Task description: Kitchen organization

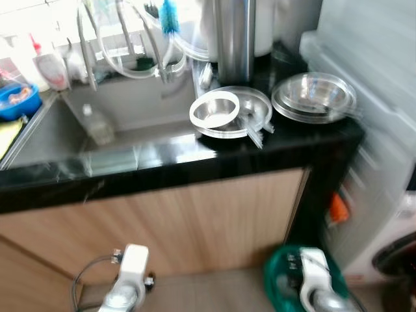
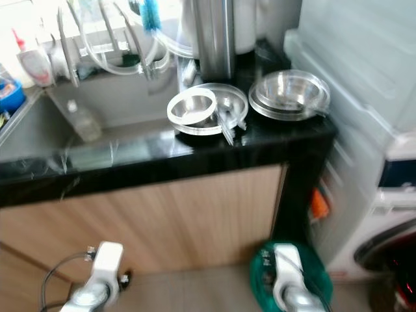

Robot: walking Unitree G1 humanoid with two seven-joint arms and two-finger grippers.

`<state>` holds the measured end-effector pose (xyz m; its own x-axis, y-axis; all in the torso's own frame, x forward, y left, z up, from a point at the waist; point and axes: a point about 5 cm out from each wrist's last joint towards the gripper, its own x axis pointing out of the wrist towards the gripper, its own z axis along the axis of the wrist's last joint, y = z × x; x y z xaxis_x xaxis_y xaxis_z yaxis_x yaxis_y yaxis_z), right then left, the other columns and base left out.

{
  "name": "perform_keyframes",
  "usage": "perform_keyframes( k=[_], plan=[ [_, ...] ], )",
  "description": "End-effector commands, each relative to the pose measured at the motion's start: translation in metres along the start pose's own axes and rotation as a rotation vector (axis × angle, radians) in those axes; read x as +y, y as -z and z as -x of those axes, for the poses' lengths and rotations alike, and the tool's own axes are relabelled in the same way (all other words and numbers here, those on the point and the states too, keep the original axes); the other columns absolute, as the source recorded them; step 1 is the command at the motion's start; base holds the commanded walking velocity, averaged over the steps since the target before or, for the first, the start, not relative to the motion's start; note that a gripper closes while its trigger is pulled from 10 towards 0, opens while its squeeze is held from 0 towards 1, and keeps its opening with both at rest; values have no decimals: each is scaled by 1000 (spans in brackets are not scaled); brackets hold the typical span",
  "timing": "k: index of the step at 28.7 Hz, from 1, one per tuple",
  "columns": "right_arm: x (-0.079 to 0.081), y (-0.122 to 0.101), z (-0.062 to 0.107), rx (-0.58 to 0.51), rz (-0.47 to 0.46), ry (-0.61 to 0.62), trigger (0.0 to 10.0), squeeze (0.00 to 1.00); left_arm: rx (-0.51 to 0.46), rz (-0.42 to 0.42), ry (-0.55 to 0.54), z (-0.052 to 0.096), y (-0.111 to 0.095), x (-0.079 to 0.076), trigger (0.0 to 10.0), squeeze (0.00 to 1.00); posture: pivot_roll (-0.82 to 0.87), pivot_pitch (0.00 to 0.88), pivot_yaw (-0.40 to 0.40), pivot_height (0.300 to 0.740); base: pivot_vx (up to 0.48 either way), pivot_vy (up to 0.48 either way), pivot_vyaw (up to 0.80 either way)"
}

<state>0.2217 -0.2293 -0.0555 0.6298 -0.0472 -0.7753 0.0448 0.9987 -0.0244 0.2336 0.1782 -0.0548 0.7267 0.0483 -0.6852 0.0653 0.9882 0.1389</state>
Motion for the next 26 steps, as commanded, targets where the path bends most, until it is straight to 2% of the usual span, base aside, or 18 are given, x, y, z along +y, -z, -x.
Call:
perform_keyframes(
  k=[1,9,26],
  plan=[
    [14,2,-2,3,-13,-36,10000,0,50,-21,-42,3,13,15,10000,0,-176,0,126,740,0,0,0],
    [16,2,-2,5,-19,-36,10000,0,58,10,-56,4,16,19,10000,0,-176,0,127,740,0,0,0],
    [15,5,-2,12,-8,-18,10000,0,51,8,-51,3,12,19,10000,0,-185,0,130,740,0,448,0]
  ],
)
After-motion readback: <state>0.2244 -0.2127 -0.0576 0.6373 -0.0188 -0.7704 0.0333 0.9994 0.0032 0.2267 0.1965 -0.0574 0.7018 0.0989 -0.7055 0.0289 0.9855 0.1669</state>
